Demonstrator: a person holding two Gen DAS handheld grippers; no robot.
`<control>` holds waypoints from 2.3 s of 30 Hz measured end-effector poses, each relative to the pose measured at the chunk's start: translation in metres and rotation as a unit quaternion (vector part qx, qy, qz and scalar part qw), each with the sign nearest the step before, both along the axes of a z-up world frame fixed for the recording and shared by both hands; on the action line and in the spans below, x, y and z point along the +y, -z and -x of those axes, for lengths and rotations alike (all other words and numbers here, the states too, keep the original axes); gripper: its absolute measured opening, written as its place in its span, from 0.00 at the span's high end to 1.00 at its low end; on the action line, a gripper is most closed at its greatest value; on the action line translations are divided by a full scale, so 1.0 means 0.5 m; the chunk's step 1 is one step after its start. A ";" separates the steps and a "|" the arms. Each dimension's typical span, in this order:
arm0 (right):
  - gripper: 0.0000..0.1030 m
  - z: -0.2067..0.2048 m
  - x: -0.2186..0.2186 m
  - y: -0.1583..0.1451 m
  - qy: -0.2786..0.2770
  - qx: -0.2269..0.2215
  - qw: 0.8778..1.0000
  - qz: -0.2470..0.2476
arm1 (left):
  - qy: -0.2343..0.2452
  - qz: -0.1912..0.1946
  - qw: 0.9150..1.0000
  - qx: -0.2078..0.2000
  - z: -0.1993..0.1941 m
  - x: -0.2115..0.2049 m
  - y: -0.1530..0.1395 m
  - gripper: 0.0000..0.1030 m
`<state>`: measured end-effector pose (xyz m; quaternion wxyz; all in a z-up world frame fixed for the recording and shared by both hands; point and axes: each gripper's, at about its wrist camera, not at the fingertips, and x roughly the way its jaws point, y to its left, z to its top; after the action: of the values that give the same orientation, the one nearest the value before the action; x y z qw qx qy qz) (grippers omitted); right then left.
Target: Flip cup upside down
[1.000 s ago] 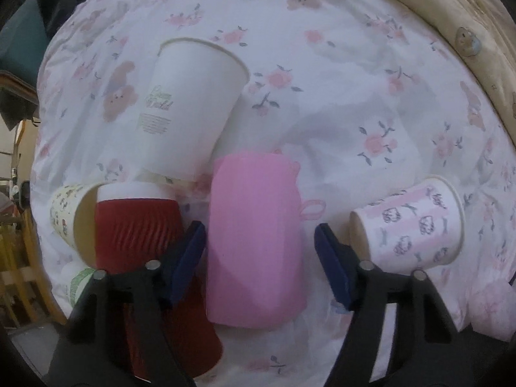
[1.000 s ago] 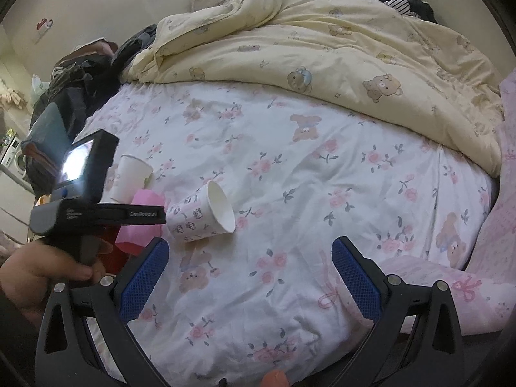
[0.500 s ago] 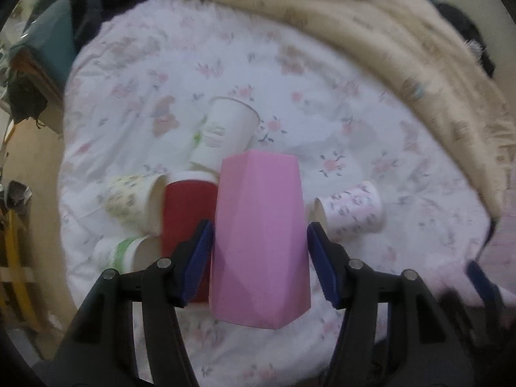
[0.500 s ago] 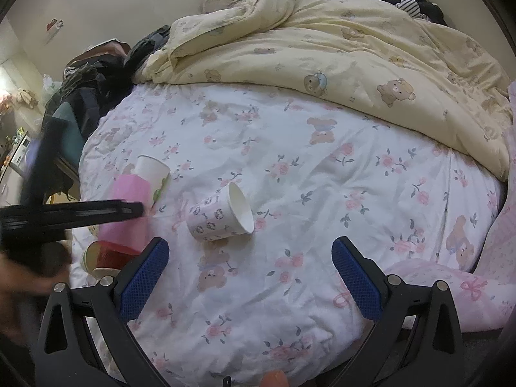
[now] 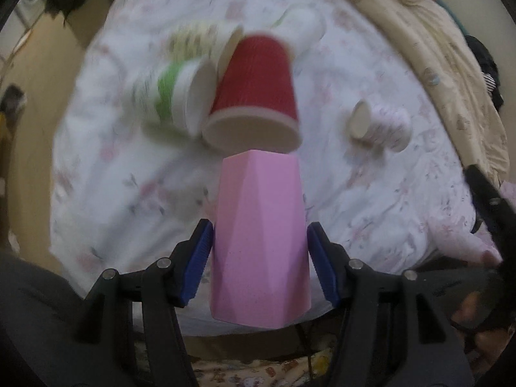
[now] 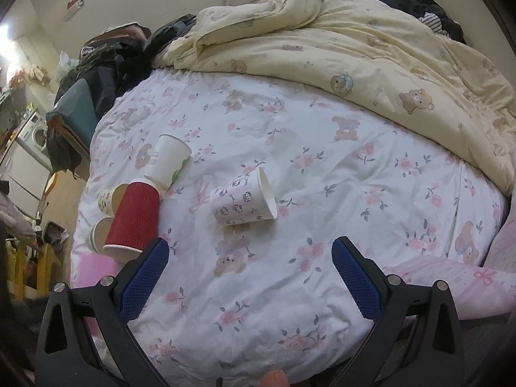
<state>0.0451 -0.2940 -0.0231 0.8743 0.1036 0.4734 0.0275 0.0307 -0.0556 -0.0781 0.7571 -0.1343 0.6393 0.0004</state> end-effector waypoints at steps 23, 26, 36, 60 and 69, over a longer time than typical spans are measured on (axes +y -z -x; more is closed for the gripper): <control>0.00 -0.004 0.000 0.015 -0.004 0.015 1.000 0.014 | -0.003 -0.018 0.999 0.048 -0.004 -0.013 0.098 0.22; 0.00 -0.005 0.001 0.016 -0.004 0.016 1.000 0.011 | -0.009 -0.018 0.999 0.047 -0.002 -0.013 0.093 0.22; 0.00 -0.005 0.010 0.019 -0.010 0.020 1.000 0.008 | 0.045 -0.035 0.998 -0.016 0.009 0.004 -0.023 0.22; 0.00 -0.012 0.093 0.043 -0.073 0.037 0.996 0.039 | -0.007 -0.085 0.991 -0.102 0.027 0.151 -0.046 0.22; 0.00 -0.015 0.146 0.054 -0.147 0.074 0.986 0.004 | -0.011 -0.044 0.995 -0.088 0.032 0.158 -0.040 0.08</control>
<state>0.0525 -0.2212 -0.0503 0.8237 0.0310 0.5470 0.1462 0.0149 0.0233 -0.0582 0.8155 -0.1073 0.5681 0.0256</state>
